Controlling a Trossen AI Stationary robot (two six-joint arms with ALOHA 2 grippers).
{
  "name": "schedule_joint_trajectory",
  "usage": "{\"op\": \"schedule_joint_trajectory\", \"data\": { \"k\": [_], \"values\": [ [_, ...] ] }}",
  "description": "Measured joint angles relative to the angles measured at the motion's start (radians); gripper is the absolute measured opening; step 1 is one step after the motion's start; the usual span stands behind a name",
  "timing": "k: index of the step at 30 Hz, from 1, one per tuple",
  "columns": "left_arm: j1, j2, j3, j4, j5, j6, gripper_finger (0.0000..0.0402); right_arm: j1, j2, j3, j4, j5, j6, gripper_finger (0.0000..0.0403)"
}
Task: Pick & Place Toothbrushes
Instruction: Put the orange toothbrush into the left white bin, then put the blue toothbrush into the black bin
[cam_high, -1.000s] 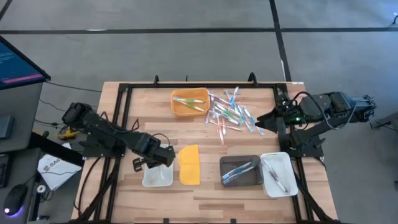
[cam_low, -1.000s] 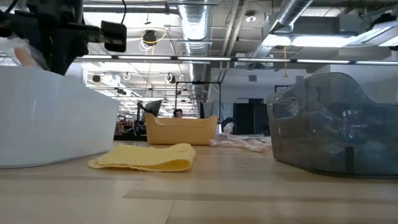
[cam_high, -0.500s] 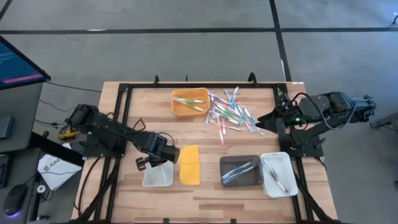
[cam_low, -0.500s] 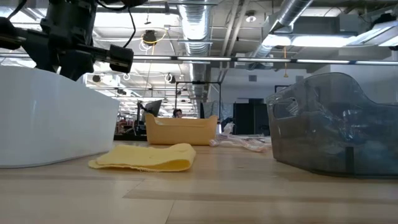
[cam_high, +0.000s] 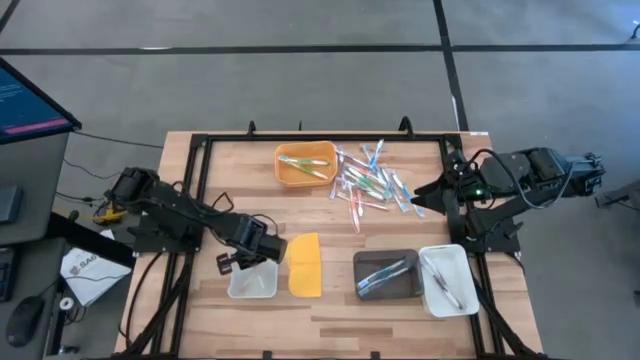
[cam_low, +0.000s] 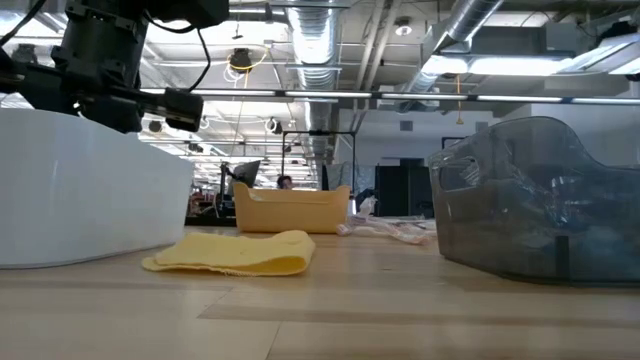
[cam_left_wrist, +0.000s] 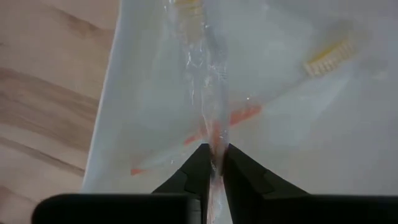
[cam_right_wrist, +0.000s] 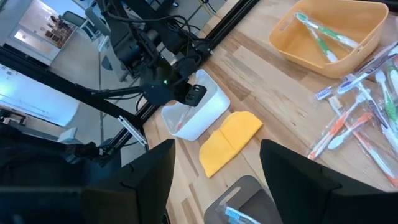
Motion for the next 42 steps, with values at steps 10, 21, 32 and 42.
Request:
{"op": "schedule_joint_trajectory", "data": {
  "k": [10,21,32,42],
  "values": [
    [0.0,0.0,-0.001,0.015,-0.028,0.025,0.0061,0.0,0.0,0.0,-0.003,0.0,0.0,0.0232],
    [-0.017,-0.001,-0.001,0.023,0.007,0.018,0.0145,-0.005,0.0,0.0,-0.003,0.007,0.0,0.0232],
    [-0.079,-0.057,0.028,0.038,-0.049,0.022,0.014,-0.044,0.0,0.0,0.001,0.007,-0.05,0.0232],
    [-0.107,-0.213,0.029,0.091,-0.465,0.058,0.0123,-0.155,0.011,0.0,-0.001,0.011,-0.052,0.0232]
  ]
}}
